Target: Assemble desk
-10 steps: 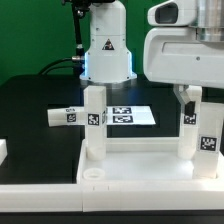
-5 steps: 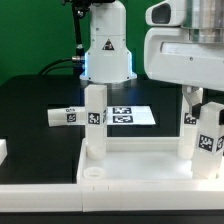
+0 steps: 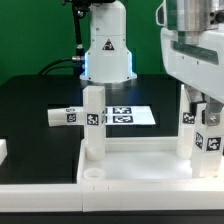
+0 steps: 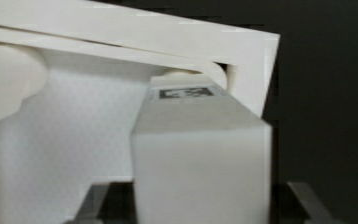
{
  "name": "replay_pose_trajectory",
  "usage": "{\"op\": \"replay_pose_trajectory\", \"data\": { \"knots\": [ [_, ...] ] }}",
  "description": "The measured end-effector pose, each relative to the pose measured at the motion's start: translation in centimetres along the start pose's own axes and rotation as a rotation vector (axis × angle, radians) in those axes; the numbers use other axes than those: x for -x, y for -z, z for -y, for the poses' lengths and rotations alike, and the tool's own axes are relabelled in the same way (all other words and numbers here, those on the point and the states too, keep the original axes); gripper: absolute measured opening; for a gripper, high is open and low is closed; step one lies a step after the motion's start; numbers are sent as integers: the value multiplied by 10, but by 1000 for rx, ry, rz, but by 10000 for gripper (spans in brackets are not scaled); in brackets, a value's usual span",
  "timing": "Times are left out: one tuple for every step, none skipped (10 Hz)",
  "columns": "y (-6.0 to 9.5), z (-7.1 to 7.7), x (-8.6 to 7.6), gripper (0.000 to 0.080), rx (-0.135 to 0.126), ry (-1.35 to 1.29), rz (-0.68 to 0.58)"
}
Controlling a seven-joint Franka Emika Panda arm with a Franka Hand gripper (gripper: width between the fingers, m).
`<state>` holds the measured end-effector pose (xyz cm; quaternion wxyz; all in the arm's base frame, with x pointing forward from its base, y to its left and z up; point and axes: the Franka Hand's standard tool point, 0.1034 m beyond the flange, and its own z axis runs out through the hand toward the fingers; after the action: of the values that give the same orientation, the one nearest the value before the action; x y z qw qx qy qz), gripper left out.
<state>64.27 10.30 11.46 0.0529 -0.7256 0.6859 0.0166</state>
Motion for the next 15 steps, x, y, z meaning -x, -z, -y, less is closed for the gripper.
{"op": "replay_pose_trajectory", "data": {
  "knots": [
    [0,0,0,290,-1,-53,3],
    [0,0,0,290,-5,-101,7],
    [0,-2,0,290,-53,-353,35],
    [0,-5,0,290,-69,-417,42],
    [0,-4,1,290,-69,-414,42],
    [1,-4,0,290,-64,-321,38],
    [5,-2,3,383,-49,-165,40],
    [8,1,5,527,-58,-10,37],
    [8,1,6,620,-58,87,35],
    [8,1,5,620,-59,122,33],
    [8,1,5,641,-60,194,31],
    [8,1,5,647,-61,243,29],
    [6,1,4,647,-50,410,-2],
    [2,2,8,647,-25,598,-48],
    [-3,2,14,649,0,746,-64]
  ]
}}
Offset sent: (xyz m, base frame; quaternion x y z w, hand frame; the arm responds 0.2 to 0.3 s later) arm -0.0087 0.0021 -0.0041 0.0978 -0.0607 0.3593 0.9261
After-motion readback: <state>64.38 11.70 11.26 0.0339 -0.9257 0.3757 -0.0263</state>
